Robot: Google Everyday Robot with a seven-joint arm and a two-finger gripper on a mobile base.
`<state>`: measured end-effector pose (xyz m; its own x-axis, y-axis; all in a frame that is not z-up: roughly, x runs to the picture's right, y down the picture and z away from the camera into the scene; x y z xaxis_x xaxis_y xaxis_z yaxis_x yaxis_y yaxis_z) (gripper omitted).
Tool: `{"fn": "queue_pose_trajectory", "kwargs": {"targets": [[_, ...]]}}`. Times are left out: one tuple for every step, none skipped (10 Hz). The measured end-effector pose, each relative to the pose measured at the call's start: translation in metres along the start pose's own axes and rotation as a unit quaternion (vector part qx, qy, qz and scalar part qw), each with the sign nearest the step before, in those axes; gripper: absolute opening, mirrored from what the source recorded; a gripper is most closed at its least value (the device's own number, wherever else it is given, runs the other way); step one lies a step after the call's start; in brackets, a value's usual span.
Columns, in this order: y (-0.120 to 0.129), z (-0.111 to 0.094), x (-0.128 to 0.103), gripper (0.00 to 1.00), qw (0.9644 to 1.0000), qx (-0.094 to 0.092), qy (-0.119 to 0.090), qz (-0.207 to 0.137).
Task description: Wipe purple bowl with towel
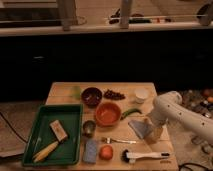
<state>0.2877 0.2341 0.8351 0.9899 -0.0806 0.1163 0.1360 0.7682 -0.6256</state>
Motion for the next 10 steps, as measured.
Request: {"fn": "queue_pose_trajectory", "kwargs": {"targets": [[0.001, 0.001, -0.006, 0.8, 0.9999, -0.003, -0.009, -0.009], [0.001, 0.003, -0.014, 0.8, 0.9997, -0.006, -0.019, -0.017], [-0.001, 0.005, -0.02, 0.8, 0.9992, -0.008, -0.029, -0.025], [0.001, 0.007, -0.022, 0.8, 0.9987, -0.011, -0.039, -0.031], [0.002, 0.009, -0.023, 0.8, 0.9983, -0.013, -0.045, -0.036], [0.001, 0.012, -0.028, 0.8, 0.9974, -0.016, -0.054, -0.046], [0.001, 0.014, -0.03, 0.8, 0.9966, -0.019, -0.06, -0.053], [0.002, 0.017, -0.03, 0.77, 0.9963, -0.021, -0.063, -0.054], [0.003, 0.021, -0.03, 0.67, 0.9954, -0.025, -0.072, -0.059], [0.003, 0.021, -0.031, 0.58, 0.9949, -0.025, -0.074, -0.063]]}}
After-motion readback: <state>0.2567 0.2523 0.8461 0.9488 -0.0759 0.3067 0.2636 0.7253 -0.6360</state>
